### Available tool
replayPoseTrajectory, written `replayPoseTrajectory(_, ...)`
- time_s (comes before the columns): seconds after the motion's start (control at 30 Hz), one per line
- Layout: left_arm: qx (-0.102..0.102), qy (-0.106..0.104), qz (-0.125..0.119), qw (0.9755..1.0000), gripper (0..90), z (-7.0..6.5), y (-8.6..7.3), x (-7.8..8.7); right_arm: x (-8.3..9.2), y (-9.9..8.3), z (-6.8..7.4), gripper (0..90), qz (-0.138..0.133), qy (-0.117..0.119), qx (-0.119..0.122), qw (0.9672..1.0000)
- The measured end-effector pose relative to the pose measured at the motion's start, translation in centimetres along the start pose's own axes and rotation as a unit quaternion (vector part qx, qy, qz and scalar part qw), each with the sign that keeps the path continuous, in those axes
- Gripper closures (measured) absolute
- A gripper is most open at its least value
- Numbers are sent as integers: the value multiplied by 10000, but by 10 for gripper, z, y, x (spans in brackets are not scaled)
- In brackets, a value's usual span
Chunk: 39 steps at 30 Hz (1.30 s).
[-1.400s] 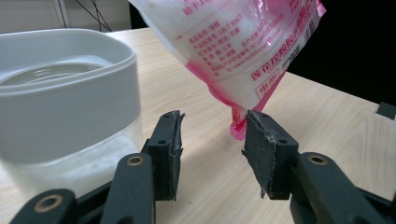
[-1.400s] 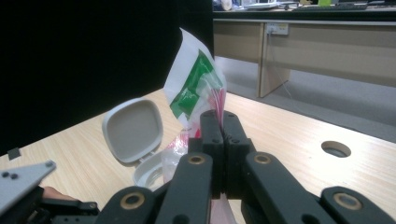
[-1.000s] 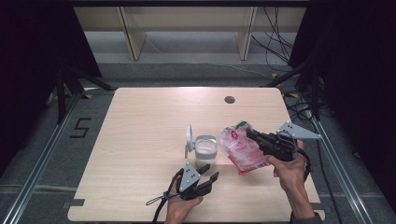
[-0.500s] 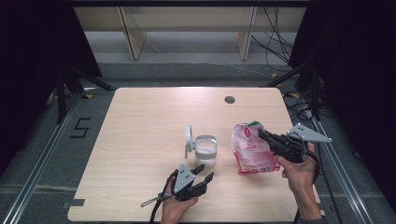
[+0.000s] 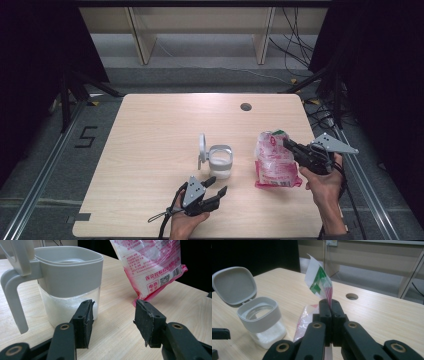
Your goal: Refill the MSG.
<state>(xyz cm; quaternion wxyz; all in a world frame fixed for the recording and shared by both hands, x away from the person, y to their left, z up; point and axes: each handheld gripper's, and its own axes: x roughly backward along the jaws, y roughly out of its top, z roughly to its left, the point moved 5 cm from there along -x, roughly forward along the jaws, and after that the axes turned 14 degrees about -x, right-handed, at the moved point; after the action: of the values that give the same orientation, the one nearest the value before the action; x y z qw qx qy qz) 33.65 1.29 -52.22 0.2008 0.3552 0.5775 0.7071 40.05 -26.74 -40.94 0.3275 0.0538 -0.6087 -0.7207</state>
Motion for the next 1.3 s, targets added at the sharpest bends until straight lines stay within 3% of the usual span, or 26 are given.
replayPoseTrajectory(0.07,7,7,6,10000,481,1,0,1,1,-1,-2,900,17,-134,-111,9998)
replayPoseTrajectory(0.13,11,-14,-39,10000,476,1,-1,1,1,-2,-6,900,62,-234,-47,9997)
replayPoseTrajectory(0.2,35,-2,-43,10000,474,2,-1,1,0,-2,-7,900,45,-218,3,9998)
replayPoseTrajectory(0.3,38,-3,-7,10000,456,2,-1,1,1,-5,-10,900,121,-241,-175,9995)
replayPoseTrajectory(0.43,59,-14,-20,10000,436,2,-2,1,0,-6,-16,900,118,-394,-68,9991)
replayPoseTrajectory(0.5,63,-13,-14,10000,433,2,-2,1,-1,-7,-15,900,125,-355,-130,9992)
replayPoseTrajectory(0.53,80,-2,-9,10000,430,2,-1,1,-2,-7,-17,900,97,-337,-30,9994)
replayPoseTrajectory(0.57,75,11,64,10000,425,2,-2,2,-3,-9,-18,900,121,-357,-147,9992)
replayPoseTrajectory(0.63,61,9,80,9999,423,2,-2,2,-2,-11,-19,900,176,-456,-187,9986)
replayPoseTrajectory(0.7,66,-1,79,9999,422,1,-2,2,-4,-12,-22,900,195,-391,-122,9990)
replayPoseTrajectory(0.73,68,-3,76,9999,422,1,-2,2,-5,-14,-23,900,205,-449,-209,9986)
replayPoseTrajectory(0.8,58,-35,86,9999,422,0,-2,2,-5,-15,-25,900,203,-516,-202,9983)
replayPoseTrajectory(0.83,28,-42,115,9999,423,0,-2,2,-6,-14,-29,900,209,-520,-55,9984)
replayPoseTrajectory(1.03,67,-49,38,10000,421,1,-2,2,-7,-18,-28,900,257,-571,-221,9978)
replayPoseTrajectory(1.13,69,-8,71,10000,418,2,-2,4,-11,-19,-31,900,266,-588,-40,9979)
replayPoseTrajectory(1.2,63,-2,79,9999,415,2,-2,4,-12,-22,-30,900,349,-617,-204,9973)
replayPoseTrajectory(1.3,70,-7,41,10000,414,4,-2,4,-12,-24,-31,900,383,-635,-159,9971)
